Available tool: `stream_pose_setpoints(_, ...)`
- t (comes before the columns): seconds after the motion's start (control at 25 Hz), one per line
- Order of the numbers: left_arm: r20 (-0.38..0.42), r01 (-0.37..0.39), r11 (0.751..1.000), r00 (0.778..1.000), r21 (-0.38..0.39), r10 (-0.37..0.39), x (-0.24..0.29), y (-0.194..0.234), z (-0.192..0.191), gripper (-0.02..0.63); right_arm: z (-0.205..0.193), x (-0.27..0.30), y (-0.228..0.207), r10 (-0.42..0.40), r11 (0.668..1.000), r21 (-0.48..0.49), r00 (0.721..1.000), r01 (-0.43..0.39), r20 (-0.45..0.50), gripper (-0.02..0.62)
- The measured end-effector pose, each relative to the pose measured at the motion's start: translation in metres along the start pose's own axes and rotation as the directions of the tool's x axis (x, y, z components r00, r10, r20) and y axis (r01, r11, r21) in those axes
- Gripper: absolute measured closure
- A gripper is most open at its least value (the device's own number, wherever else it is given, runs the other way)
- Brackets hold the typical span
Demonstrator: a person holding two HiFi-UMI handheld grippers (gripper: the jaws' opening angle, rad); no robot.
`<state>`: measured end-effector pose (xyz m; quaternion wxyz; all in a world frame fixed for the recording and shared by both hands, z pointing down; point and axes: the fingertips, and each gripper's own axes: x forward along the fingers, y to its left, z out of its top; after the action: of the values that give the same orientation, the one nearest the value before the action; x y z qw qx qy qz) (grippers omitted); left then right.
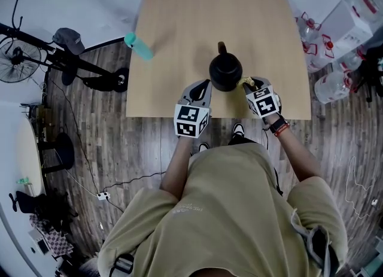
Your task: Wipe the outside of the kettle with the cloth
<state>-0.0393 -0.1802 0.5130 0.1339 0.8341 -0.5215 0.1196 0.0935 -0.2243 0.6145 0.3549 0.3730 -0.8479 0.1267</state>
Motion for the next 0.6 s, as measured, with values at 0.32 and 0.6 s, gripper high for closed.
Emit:
stream_pose_setpoints(0.32,-0.001,-0.020,1.000,1.000,-0.008,0.020,-0.005,0.006,-0.003,0.581,-0.003,0.008,-0.010,-0.016,1.000,-0.027,1.000,0.016,-0.019,0.479)
stream_pose_setpoints(0.6,-0.005,-0.027,0.999,1.000,-0.016,0.027,-0.021,0.019,-0.009,0.581,-0.016,-0.001,0.014,-0.032,0.983,0.183,0.999,0.027,0.021,0.479)
